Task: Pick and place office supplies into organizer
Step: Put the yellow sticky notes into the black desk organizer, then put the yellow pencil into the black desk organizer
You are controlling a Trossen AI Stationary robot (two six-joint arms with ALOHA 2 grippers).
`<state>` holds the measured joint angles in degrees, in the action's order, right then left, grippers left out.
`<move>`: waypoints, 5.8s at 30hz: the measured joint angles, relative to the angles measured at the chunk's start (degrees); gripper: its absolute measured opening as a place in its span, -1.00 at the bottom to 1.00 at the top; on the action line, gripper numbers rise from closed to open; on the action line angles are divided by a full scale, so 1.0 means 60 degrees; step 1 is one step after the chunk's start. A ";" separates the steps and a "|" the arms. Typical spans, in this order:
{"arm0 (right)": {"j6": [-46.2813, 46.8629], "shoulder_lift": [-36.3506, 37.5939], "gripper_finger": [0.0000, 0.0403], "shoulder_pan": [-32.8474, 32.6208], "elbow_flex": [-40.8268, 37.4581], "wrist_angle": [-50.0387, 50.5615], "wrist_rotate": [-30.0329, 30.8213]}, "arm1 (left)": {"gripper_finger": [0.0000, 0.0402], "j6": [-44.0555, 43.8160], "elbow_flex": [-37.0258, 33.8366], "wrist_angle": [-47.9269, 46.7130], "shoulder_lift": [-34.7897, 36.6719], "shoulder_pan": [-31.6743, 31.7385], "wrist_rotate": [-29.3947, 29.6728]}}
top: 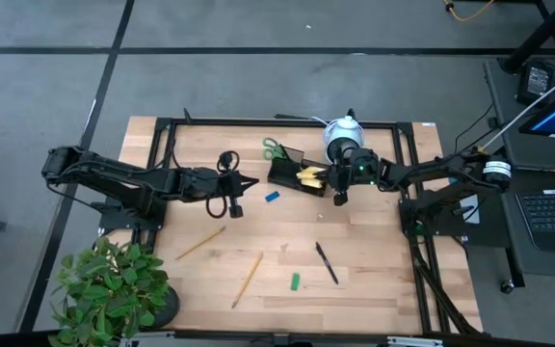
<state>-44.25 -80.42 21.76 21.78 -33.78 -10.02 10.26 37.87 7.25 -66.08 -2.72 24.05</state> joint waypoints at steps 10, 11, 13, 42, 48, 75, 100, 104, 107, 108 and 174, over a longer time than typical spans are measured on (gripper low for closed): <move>-0.0179 -0.0165 -0.73 0.0014 0.0000 0.0032 -0.0142 | -0.99 0.0000 0.0000 -0.0007 0.0000 0.0000 0.0004; -0.0176 -0.0165 -0.67 0.0014 0.0003 0.0026 -0.0044 | -0.99 0.0000 0.0000 -0.0007 0.0000 0.0000 0.0003; -0.0179 -0.0165 -0.56 0.0014 0.0002 0.0026 0.0214 | -0.99 0.0000 0.0000 -0.0011 0.0000 0.0000 0.0002; 0.1584 0.1146 -0.24 -0.1008 0.0011 0.0511 0.0984 | -0.99 0.0078 0.0000 -0.0025 -0.0004 -0.0004 -0.0495; 0.1588 0.1557 -0.26 -0.1630 0.0011 0.0140 0.0990 | -0.98 0.0175 0.0000 -0.0023 -0.0004 -0.0001 -0.0497; 0.3353 0.1660 -0.81 -0.4302 0.3738 0.6075 0.2232 | -0.99 -0.1700 0.0011 -0.1094 -0.0004 -0.1368 -0.0907; 0.5110 0.1587 -0.94 -0.4423 0.3661 0.6022 0.2129 | -0.99 -1.1052 0.3858 -1.0869 -0.2900 -0.3572 -0.2535; 0.5081 0.1587 -0.92 -0.4416 0.3654 0.6333 0.1738 | -0.99 -1.1853 0.4040 -1.1321 -0.3351 -0.3761 -0.2539; 0.5086 0.1587 -0.93 -0.4419 0.3650 0.6404 0.1047 | -0.97 -1.1928 0.4040 -1.1268 -0.3606 -0.3796 -0.2540; 0.5093 0.1587 -0.93 -0.4419 0.3650 0.6432 0.0830 | -0.95 -1.1932 0.4040 -1.1260 -0.3680 -0.3792 -0.2539; 0.5012 0.1587 -0.91 -0.4813 0.3646 0.6455 0.0382 | -0.87 -0.9854 0.2178 -0.9154 -0.5187 -0.2459 -0.3827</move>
<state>-14.17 -70.89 -7.11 43.66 4.95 -7.72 -48.86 50.94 -47.68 -97.21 -17.47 1.09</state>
